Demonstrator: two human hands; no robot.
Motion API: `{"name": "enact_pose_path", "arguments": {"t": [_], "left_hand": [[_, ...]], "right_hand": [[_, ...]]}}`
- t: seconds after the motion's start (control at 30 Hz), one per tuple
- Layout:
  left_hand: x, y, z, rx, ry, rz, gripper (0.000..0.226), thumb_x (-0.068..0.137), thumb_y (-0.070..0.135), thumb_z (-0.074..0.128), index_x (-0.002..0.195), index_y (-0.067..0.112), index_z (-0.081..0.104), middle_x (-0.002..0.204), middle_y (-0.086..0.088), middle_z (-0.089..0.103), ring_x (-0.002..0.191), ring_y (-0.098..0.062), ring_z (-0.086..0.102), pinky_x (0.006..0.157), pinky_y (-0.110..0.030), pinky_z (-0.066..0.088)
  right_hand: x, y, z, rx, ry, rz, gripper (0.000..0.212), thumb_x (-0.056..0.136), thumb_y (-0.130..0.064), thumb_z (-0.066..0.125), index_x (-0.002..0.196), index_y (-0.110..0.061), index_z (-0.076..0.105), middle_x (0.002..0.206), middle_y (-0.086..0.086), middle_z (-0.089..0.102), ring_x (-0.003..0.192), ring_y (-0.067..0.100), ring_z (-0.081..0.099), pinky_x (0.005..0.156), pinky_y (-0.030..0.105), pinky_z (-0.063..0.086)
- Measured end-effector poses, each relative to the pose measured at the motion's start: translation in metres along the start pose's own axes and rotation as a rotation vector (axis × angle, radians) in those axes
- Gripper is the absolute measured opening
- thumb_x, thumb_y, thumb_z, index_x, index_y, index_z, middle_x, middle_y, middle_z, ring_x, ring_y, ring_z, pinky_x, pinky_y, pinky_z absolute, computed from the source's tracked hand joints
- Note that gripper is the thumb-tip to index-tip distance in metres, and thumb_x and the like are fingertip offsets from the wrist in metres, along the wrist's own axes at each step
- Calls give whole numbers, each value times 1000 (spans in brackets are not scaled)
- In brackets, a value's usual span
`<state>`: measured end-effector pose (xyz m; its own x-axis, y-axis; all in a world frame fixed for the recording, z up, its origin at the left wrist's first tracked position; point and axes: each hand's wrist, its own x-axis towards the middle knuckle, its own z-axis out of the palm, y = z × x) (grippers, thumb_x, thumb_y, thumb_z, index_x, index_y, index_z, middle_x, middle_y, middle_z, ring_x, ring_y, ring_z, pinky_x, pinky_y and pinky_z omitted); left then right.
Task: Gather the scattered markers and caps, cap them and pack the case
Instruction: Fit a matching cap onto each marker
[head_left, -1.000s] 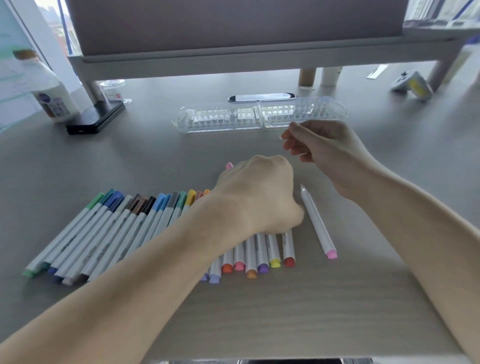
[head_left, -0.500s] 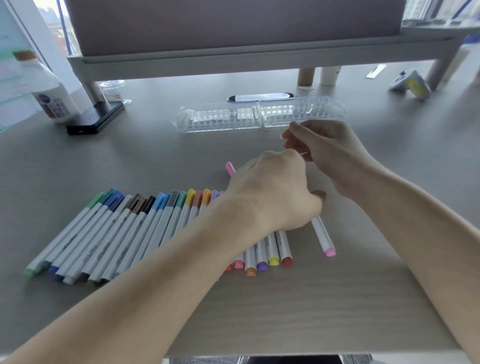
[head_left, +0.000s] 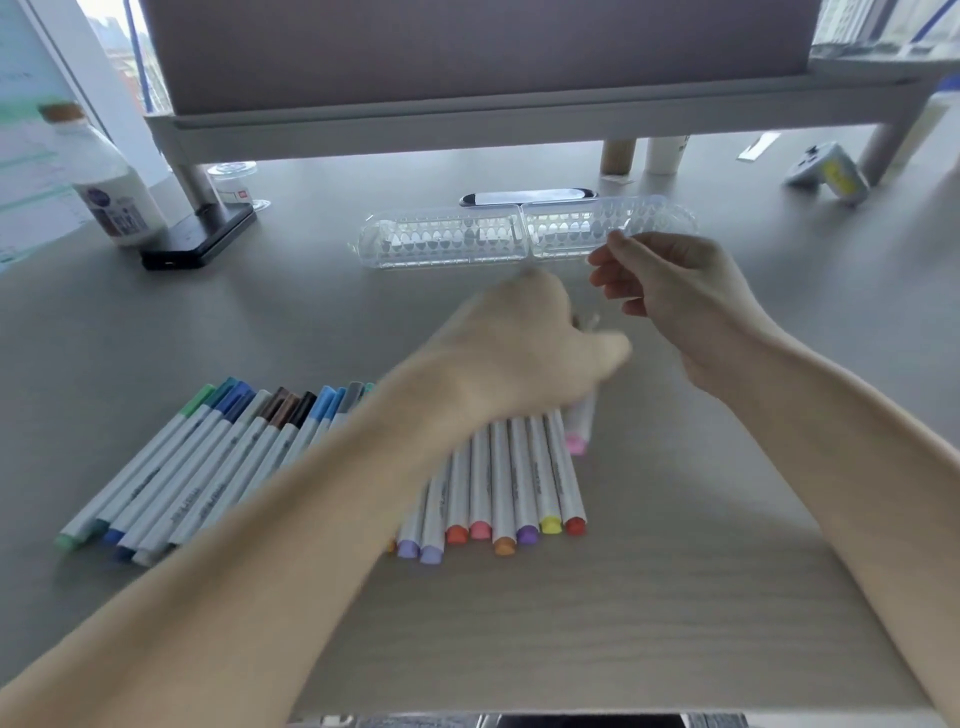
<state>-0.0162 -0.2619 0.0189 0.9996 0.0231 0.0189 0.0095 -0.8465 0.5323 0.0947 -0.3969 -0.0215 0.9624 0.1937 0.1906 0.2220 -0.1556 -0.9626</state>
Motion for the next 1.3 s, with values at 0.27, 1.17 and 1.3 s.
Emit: {"name": "enact_pose_path", "arguments": {"t": [0.27,1.17,1.3], "left_hand": [[-6,-80,-58,-203,109,-99,45,100,32,59,71,-3,62,55,0,48,52,-13,43,61,-31,35],[-25,-146,-57,-134,426,151,8,99,29,66,98,25,73,87,12,70,80,-4,63,70,-13,48],[-27,-141,-56,34,443,207,7,98,25,68,104,23,72,96,9,68,86,-2,60,72,-11,42]], "right_hand": [[-7,9,10,-339,-89,-168,19,88,-39,66,82,-25,77,81,-9,77,83,12,71,87,43,58],[-10,-29,68,-772,-333,-363,2,96,-31,68,96,-30,68,88,-20,67,82,-6,61,70,16,46],[-20,-23,47,-608,-330,-374,5,90,-31,73,94,-29,72,85,-16,73,76,1,67,76,29,56]]}}
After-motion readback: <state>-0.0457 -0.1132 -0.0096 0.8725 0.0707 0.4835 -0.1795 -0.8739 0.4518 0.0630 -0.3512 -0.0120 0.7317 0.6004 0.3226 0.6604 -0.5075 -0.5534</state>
